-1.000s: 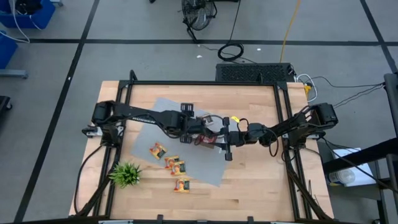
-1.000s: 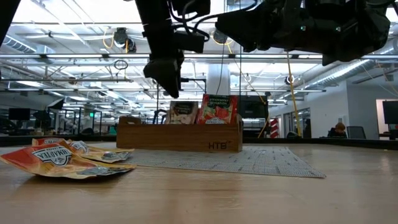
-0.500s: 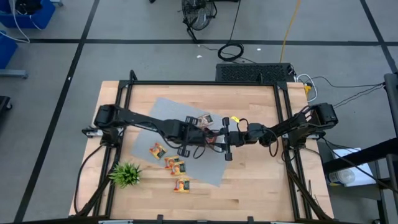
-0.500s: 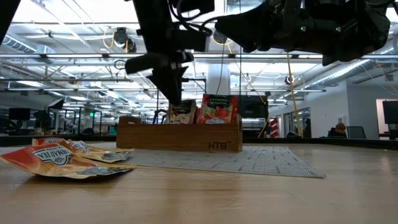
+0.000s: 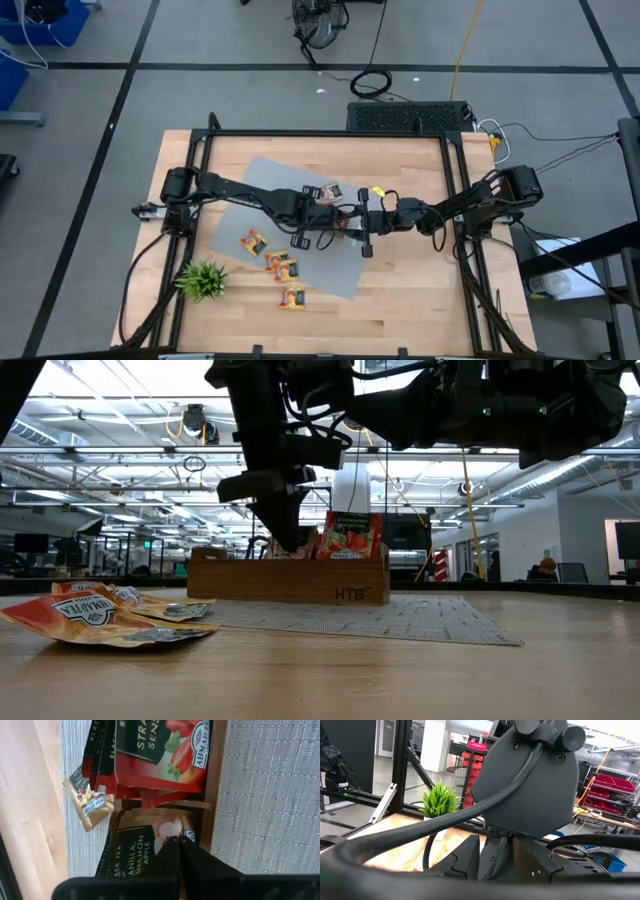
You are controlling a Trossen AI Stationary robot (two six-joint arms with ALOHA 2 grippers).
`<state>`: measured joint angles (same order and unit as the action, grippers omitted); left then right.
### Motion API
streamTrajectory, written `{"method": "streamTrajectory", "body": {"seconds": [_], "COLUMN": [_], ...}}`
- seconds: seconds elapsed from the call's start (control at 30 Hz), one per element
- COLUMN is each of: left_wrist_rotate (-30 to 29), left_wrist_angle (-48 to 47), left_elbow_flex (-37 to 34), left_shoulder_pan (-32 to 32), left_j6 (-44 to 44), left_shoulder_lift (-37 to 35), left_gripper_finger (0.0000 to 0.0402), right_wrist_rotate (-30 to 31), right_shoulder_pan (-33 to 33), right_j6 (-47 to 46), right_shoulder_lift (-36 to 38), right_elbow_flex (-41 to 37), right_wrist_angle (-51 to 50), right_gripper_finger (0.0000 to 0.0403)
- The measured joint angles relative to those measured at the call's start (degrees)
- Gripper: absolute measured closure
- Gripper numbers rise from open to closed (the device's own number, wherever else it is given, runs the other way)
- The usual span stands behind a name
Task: Pick & Place Tea
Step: Put the brown tea bag into the wooden organizer
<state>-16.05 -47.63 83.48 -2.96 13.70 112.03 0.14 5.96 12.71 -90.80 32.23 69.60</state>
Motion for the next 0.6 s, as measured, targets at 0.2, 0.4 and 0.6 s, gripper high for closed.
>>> {"method": "streamTrajectory", "body": {"seconds": [0.2, 0.4, 0.6], "left_wrist_rotate": [1.0, -0.1, -2.3], "left_wrist_angle": [0.8, 1.7, 2.1], "left_elbow_flex": [-1.2, -4.9, -5.4], "left_shoulder_pan": [0.0, 1.0, 1.1], "left_j6": [-0.9, -1.7, -2.8], "left_shoulder_lift": [0.0, 0.0, -0.2], "left_gripper_finger": [0.0397, 0.0398, 0.0395], "right_wrist_rotate": [-0.1, -0.5, -0.4], "right_shoulder_pan": [0.0, 0.1, 0.1], "right_j6": [0.0, 0.4, 0.4], "right_shoulder_lift": [0.0, -0.1, 0.1], "right_elbow_flex": [0.0, 0.0, 0.1], "right_wrist_angle": [-0.1, 0.5, 0.9], "right_gripper_finger": [0.0293, 0.0293, 0.0293]}}
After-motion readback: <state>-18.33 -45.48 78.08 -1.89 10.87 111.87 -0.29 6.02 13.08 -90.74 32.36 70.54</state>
